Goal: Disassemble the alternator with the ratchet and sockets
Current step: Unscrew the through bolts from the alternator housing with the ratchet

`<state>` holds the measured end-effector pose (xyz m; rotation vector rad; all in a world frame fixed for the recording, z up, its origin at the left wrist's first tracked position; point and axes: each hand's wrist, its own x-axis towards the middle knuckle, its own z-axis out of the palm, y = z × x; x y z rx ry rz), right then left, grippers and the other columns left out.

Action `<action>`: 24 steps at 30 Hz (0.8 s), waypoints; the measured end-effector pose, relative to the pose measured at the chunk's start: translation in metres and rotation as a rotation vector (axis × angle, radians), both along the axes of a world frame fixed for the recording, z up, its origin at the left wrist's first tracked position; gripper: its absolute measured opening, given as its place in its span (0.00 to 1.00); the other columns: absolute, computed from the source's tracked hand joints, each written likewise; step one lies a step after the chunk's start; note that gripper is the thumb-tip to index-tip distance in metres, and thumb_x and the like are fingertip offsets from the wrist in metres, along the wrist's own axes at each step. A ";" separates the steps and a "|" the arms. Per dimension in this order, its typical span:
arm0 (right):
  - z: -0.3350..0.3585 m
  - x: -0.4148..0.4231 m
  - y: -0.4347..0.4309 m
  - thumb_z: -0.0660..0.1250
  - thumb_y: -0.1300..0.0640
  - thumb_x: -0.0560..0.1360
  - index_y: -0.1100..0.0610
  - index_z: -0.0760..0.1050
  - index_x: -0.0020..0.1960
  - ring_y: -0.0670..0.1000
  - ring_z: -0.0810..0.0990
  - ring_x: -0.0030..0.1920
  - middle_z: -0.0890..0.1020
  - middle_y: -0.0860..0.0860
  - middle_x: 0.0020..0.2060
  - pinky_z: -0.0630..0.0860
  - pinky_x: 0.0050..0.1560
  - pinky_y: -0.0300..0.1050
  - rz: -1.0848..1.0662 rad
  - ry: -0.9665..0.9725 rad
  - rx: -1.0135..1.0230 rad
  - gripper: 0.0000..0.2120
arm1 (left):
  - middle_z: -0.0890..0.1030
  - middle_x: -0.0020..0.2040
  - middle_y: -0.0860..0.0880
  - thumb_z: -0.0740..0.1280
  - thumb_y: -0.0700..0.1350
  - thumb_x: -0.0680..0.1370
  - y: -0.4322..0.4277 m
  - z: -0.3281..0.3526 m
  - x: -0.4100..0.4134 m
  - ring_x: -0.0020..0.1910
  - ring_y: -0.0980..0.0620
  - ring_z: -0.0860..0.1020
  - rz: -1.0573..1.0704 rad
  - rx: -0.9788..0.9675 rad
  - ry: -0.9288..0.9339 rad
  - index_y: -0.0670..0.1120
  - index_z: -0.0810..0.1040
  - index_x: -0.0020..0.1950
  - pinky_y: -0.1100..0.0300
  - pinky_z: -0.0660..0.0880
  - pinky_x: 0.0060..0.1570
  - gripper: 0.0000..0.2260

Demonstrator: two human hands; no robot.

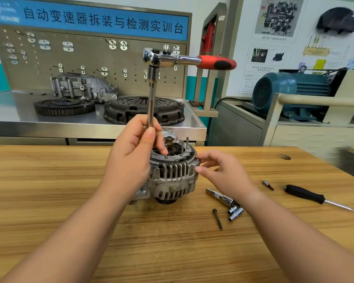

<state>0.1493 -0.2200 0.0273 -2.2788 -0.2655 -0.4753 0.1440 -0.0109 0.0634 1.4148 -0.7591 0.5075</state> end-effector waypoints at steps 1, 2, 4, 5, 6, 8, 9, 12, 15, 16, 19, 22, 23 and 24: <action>-0.002 -0.002 0.002 0.72 0.55 0.74 0.49 0.79 0.56 0.38 0.79 0.47 0.82 0.41 0.47 0.77 0.50 0.41 0.006 -0.011 0.009 0.11 | 0.76 0.33 0.54 0.55 0.45 0.79 -0.001 0.000 -0.001 0.36 0.54 0.76 -0.002 0.010 -0.001 0.59 0.74 0.43 0.61 0.73 0.45 0.13; -0.003 -0.003 0.005 0.73 0.53 0.73 0.48 0.79 0.53 0.39 0.79 0.46 0.82 0.41 0.45 0.76 0.47 0.39 0.014 -0.023 0.017 0.09 | 0.76 0.33 0.54 0.55 0.44 0.79 -0.003 -0.001 -0.001 0.36 0.54 0.77 -0.007 0.018 -0.001 0.59 0.74 0.43 0.61 0.73 0.45 0.13; -0.005 -0.006 0.011 0.74 0.50 0.71 0.44 0.77 0.47 0.38 0.78 0.44 0.81 0.41 0.42 0.71 0.40 0.33 0.011 -0.052 -0.001 0.07 | 0.76 0.33 0.54 0.55 0.43 0.78 -0.007 -0.001 -0.003 0.36 0.54 0.77 -0.025 0.026 0.000 0.56 0.74 0.45 0.62 0.74 0.45 0.11; -0.004 -0.008 0.014 0.74 0.48 0.70 0.43 0.75 0.44 0.38 0.76 0.44 0.79 0.41 0.40 0.69 0.38 0.31 0.001 -0.070 -0.032 0.08 | 0.76 0.33 0.54 0.55 0.43 0.78 -0.010 -0.001 -0.004 0.36 0.55 0.76 -0.037 0.027 0.003 0.54 0.73 0.45 0.63 0.74 0.44 0.09; -0.004 -0.008 0.017 0.73 0.46 0.69 0.43 0.74 0.42 0.38 0.75 0.43 0.78 0.41 0.40 0.67 0.38 0.32 -0.005 -0.089 -0.067 0.08 | 0.76 0.33 0.54 0.55 0.42 0.78 -0.012 -0.002 -0.006 0.36 0.55 0.76 -0.047 0.027 0.010 0.51 0.73 0.46 0.63 0.74 0.44 0.08; -0.003 -0.009 0.024 0.73 0.44 0.68 0.45 0.73 0.41 0.40 0.73 0.43 0.76 0.42 0.40 0.67 0.40 0.36 -0.006 -0.135 -0.117 0.10 | 0.76 0.34 0.53 0.56 0.40 0.78 -0.017 -0.004 -0.008 0.36 0.54 0.76 -0.060 0.027 0.030 0.48 0.73 0.46 0.63 0.75 0.44 0.07; -0.003 -0.009 0.028 0.73 0.43 0.68 0.45 0.73 0.41 0.41 0.72 0.43 0.75 0.42 0.40 0.68 0.41 0.37 -0.011 -0.161 -0.133 0.11 | 0.76 0.35 0.52 0.56 0.39 0.79 -0.019 -0.005 -0.009 0.37 0.54 0.77 -0.064 0.027 0.043 0.48 0.73 0.46 0.63 0.75 0.44 0.08; -0.005 -0.011 0.037 0.73 0.42 0.67 0.46 0.71 0.43 0.44 0.71 0.46 0.72 0.41 0.42 0.67 0.44 0.35 -0.045 -0.237 -0.187 0.14 | 0.76 0.35 0.53 0.55 0.33 0.81 -0.022 -0.009 -0.008 0.38 0.56 0.78 -0.079 0.008 0.098 0.48 0.74 0.45 0.65 0.75 0.43 0.13; -0.009 -0.012 0.041 0.75 0.43 0.66 0.49 0.70 0.48 0.44 0.68 0.49 0.69 0.42 0.45 0.64 0.47 0.30 -0.078 -0.285 -0.170 0.19 | 0.78 0.33 0.54 0.55 0.32 0.81 -0.024 -0.011 -0.004 0.38 0.57 0.79 -0.107 -0.009 0.147 0.46 0.74 0.45 0.67 0.76 0.43 0.13; -0.009 -0.012 0.043 0.75 0.42 0.65 0.49 0.70 0.50 0.44 0.68 0.51 0.70 0.43 0.47 0.64 0.49 0.30 -0.078 -0.292 -0.153 0.21 | 0.79 0.34 0.54 0.55 0.32 0.81 -0.024 -0.012 -0.002 0.38 0.56 0.80 -0.123 -0.014 0.161 0.45 0.74 0.45 0.66 0.76 0.44 0.13; -0.009 -0.010 0.047 0.74 0.41 0.65 0.51 0.70 0.55 0.46 0.69 0.55 0.72 0.44 0.51 0.67 0.56 0.39 -0.050 -0.288 -0.134 0.25 | 0.79 0.35 0.53 0.54 0.32 0.81 -0.025 -0.014 0.003 0.41 0.53 0.81 -0.166 -0.033 0.196 0.44 0.74 0.46 0.62 0.77 0.49 0.12; -0.009 -0.008 0.051 0.72 0.37 0.65 0.50 0.71 0.57 0.47 0.71 0.56 0.73 0.44 0.52 0.70 0.58 0.48 -0.063 -0.281 -0.145 0.27 | 0.81 0.36 0.52 0.55 0.33 0.81 -0.026 -0.014 0.006 0.45 0.49 0.81 -0.185 -0.043 0.213 0.44 0.74 0.46 0.59 0.77 0.52 0.12; -0.010 -0.008 0.052 0.71 0.36 0.64 0.50 0.70 0.57 0.47 0.71 0.56 0.73 0.44 0.52 0.70 0.58 0.49 -0.072 -0.285 -0.148 0.27 | 0.81 0.36 0.52 0.55 0.33 0.81 -0.026 -0.014 0.007 0.46 0.49 0.81 -0.186 -0.044 0.214 0.44 0.74 0.46 0.60 0.76 0.52 0.12; -0.011 -0.007 0.053 0.70 0.35 0.64 0.50 0.70 0.57 0.47 0.71 0.56 0.74 0.43 0.51 0.69 0.58 0.48 -0.080 -0.289 -0.148 0.28 | 0.81 0.36 0.52 0.55 0.33 0.81 -0.026 -0.014 0.008 0.47 0.49 0.81 -0.184 -0.045 0.213 0.44 0.74 0.46 0.61 0.76 0.52 0.12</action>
